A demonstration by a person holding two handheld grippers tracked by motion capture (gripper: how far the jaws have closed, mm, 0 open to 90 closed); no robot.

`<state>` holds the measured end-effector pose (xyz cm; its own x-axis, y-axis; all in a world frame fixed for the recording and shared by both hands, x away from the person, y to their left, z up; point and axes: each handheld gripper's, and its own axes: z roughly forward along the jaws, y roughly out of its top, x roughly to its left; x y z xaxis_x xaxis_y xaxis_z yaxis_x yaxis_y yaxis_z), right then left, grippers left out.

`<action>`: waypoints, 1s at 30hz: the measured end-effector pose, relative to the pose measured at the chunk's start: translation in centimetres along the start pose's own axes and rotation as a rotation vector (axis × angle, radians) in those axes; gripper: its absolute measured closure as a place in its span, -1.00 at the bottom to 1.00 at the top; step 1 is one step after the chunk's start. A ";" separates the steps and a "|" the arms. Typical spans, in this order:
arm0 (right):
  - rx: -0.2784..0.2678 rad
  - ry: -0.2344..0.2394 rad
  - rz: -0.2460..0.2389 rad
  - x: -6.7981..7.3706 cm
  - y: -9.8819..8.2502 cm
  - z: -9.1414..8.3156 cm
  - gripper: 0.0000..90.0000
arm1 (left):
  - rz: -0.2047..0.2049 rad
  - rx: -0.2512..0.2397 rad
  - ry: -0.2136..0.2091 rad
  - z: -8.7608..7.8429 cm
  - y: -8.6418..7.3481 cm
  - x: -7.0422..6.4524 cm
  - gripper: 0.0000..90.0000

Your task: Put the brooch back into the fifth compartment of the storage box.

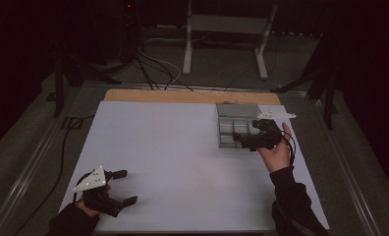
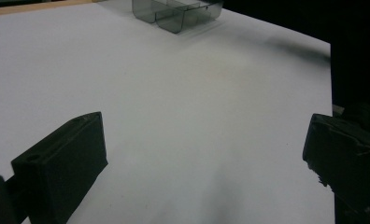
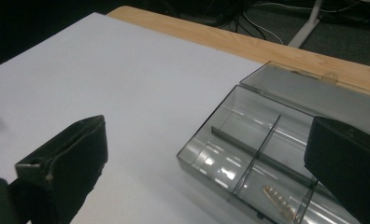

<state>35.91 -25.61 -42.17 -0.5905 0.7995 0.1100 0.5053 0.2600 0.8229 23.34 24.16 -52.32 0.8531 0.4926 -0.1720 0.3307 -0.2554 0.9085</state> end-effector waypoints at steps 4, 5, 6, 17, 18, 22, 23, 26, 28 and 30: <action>-0.012 0.037 -0.014 0.8 -0.8 -0.8 -1.00 | -0.002 -0.004 -0.001 0.0 0.1 0.0 -0.97; -0.012 0.037 -0.014 0.8 -0.8 -0.8 -1.00 | -0.002 -0.004 -0.001 0.1 0.1 0.0 -0.97; -0.012 0.037 -0.014 0.8 -0.8 -0.8 -1.00 | -0.002 -0.004 -0.001 0.1 0.1 0.0 -0.97; 0.014 0.098 -0.030 2.6 -4.4 -1.5 -1.00 | 0.003 -0.002 -0.005 0.0 0.1 -0.1 -0.97; 0.014 0.098 -0.030 2.6 -4.4 -1.5 -1.00 | 0.004 -0.001 -0.004 0.0 0.1 -0.1 -0.97; 0.034 0.130 -0.027 3.0 -6.3 -1.4 -1.00 | 0.003 0.000 -0.004 0.1 0.1 -0.1 -0.97; 0.034 0.130 -0.027 3.0 -6.3 -1.4 -1.00 | 0.003 0.000 -0.004 0.1 0.1 -0.1 -0.97; 0.039 0.141 -0.048 3.4 -7.8 -1.4 -1.00 | 0.005 0.001 -0.003 0.1 0.1 -0.1 -0.97; 0.044 0.150 -0.061 3.6 -8.5 -1.4 -1.00 | 0.007 0.002 -0.003 0.1 0.1 -0.2 -0.97; 0.053 0.162 -0.074 3.9 -9.3 -1.4 -1.00 | 0.006 -0.001 -0.005 0.0 0.1 -0.2 -0.97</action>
<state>28.05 -25.69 -48.66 -0.7189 0.6804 0.1426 0.4868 0.3463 0.8019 23.24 24.04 -52.20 0.8571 0.4871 -0.1680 0.3249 -0.2580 0.9099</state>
